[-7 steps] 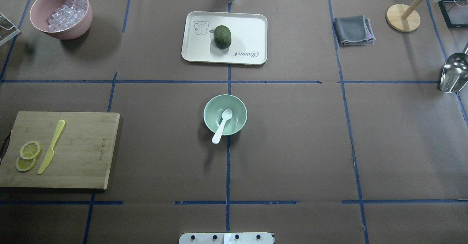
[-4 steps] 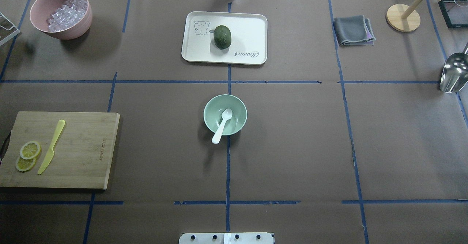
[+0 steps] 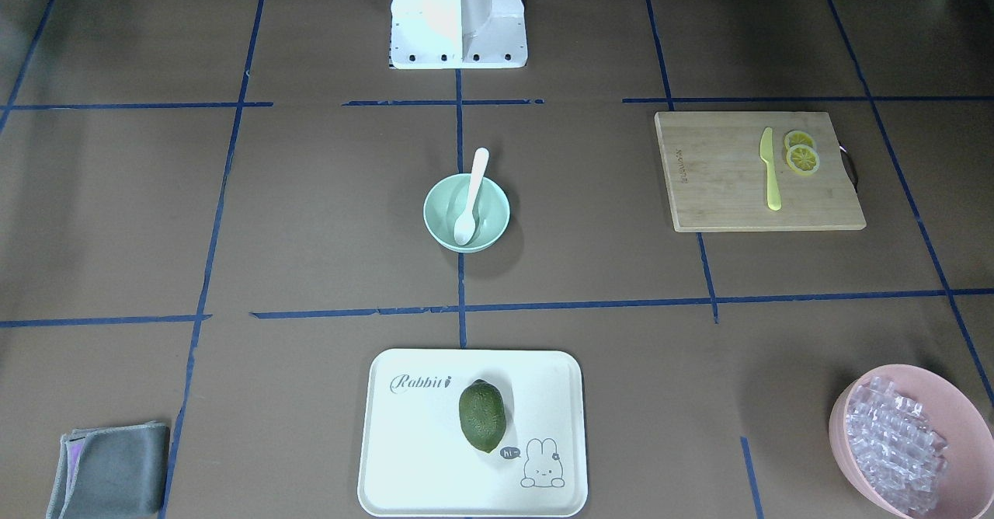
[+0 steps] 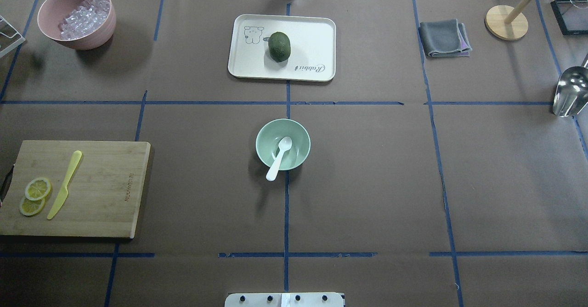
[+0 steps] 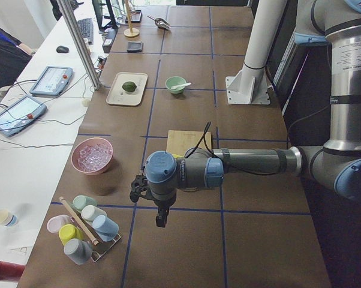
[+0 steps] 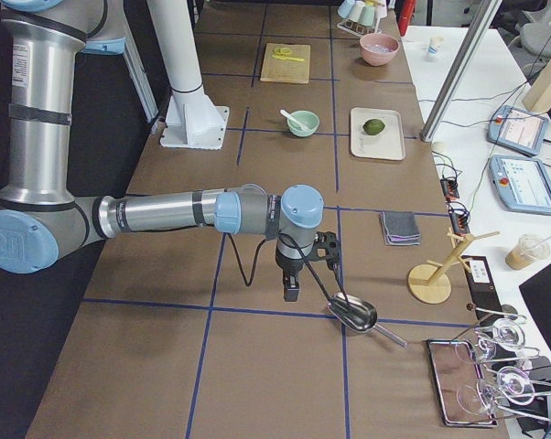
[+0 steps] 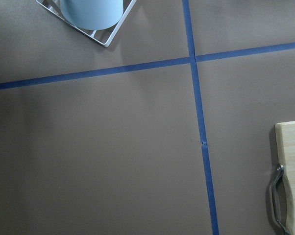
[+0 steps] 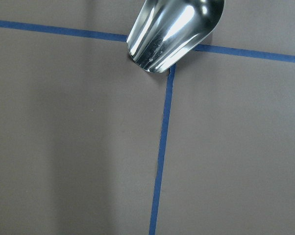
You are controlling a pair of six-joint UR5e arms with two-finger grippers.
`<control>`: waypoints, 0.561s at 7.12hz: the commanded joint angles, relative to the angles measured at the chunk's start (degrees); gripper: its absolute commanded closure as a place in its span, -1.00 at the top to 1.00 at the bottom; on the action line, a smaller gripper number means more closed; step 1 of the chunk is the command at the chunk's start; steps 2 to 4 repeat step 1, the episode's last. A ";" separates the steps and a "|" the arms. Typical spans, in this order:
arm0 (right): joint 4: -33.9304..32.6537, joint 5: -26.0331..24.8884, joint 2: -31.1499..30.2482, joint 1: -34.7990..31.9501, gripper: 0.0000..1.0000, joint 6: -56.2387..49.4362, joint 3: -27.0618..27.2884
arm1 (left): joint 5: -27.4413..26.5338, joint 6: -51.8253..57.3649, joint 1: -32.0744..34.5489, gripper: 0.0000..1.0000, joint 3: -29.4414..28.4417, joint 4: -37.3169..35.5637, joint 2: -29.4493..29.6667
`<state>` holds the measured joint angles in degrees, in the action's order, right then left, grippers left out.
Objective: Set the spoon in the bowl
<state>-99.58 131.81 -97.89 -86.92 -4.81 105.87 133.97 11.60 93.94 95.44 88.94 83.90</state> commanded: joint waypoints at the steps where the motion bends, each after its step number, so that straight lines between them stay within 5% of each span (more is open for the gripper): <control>1: 0.00 0.03 -0.02 0.00 1.00 0.06 -0.13 | -0.02 0.00 0.01 1.00 0.01 0.00 -0.06; 4: 0.00 0.03 -0.02 0.00 1.00 0.06 -0.13 | -0.02 0.00 0.01 1.00 0.01 0.00 -0.06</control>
